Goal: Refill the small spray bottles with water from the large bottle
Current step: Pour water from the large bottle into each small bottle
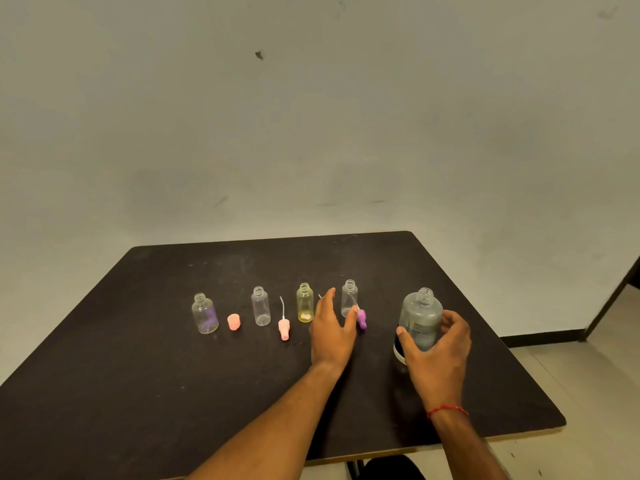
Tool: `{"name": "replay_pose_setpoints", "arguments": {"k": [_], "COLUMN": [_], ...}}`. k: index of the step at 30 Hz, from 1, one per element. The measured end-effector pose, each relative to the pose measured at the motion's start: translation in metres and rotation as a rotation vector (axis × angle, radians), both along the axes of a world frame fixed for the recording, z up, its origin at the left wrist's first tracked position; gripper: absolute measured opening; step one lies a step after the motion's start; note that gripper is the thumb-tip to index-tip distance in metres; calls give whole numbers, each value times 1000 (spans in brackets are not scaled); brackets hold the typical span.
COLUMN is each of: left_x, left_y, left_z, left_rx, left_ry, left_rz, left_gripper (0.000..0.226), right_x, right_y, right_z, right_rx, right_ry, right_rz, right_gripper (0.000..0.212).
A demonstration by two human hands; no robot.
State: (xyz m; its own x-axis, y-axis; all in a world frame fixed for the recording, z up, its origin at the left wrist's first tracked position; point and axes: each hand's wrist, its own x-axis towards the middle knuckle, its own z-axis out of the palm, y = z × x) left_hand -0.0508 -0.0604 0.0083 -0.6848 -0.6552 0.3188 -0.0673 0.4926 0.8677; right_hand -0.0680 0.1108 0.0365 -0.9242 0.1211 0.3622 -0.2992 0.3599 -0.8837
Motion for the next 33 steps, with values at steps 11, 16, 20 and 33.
{"name": "replay_pose_setpoints", "arguments": {"k": [11,16,20,33], "left_x": [-38,-36,-30,22], "left_y": [4,7,11,6], "left_z": [5,6,15,35], "left_rx": [100,96,62,14], "left_ry": [-66,-12,53,175], "left_rz": [25,44,3,-141], "left_gripper": [54,23,21,24], "right_x": [-14,-15,-16,-5], "right_y": [9,11,11,7], "right_z": [-9,-8,-6,21], "right_rx": [66,91,106,251], "right_ry": [-28,-29,-36,104], "right_rz": [134,139,145,211], "right_gripper": [79,76,75,73]}}
